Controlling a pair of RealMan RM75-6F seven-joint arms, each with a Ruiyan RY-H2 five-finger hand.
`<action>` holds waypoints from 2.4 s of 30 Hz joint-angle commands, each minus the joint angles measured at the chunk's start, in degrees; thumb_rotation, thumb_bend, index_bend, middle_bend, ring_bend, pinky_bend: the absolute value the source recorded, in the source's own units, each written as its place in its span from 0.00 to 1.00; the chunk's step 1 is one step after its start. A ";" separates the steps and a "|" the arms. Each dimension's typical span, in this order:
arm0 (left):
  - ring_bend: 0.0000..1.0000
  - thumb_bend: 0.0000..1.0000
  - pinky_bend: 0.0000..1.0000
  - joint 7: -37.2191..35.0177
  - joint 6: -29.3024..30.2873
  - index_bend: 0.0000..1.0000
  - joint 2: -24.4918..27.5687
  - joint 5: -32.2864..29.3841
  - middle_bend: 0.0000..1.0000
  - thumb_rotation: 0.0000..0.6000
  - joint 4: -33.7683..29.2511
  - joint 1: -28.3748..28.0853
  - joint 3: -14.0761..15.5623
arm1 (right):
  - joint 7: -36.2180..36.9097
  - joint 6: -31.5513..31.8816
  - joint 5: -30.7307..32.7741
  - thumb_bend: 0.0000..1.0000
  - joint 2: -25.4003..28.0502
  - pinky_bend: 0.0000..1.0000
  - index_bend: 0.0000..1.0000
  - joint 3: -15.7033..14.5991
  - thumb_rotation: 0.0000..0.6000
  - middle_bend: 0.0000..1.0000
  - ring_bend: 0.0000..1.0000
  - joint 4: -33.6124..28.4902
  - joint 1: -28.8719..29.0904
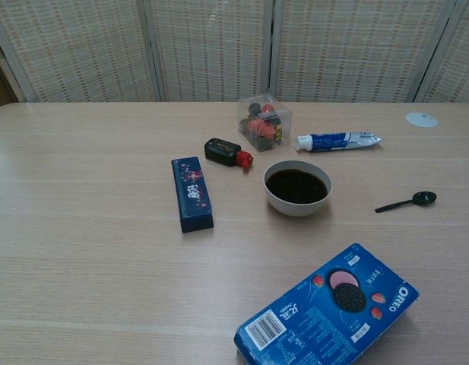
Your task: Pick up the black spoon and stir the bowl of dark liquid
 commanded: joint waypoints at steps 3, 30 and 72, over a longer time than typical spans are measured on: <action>0.00 0.26 0.00 0.09 0.13 0.00 0.05 0.09 0.00 1.00 -0.10 0.05 0.07 | 0.00 -0.04 -0.11 0.30 -0.03 0.31 0.22 0.01 1.00 0.33 0.19 0.03 0.01; 0.00 0.26 0.00 -0.31 0.63 0.00 0.17 0.35 0.00 1.00 -0.28 0.54 0.48 | -6.11 -6.45 -1.90 0.32 1.13 0.50 0.22 2.06 1.00 0.47 0.41 -0.89 6.25; 0.00 0.26 0.00 -3.32 4.12 0.00 1.37 2.19 0.00 1.00 -0.40 3.38 1.38 | -13.99 -43.72 10.85 0.34 -18.69 1.00 0.44 3.53 1.00 1.00 1.00 21.60 33.29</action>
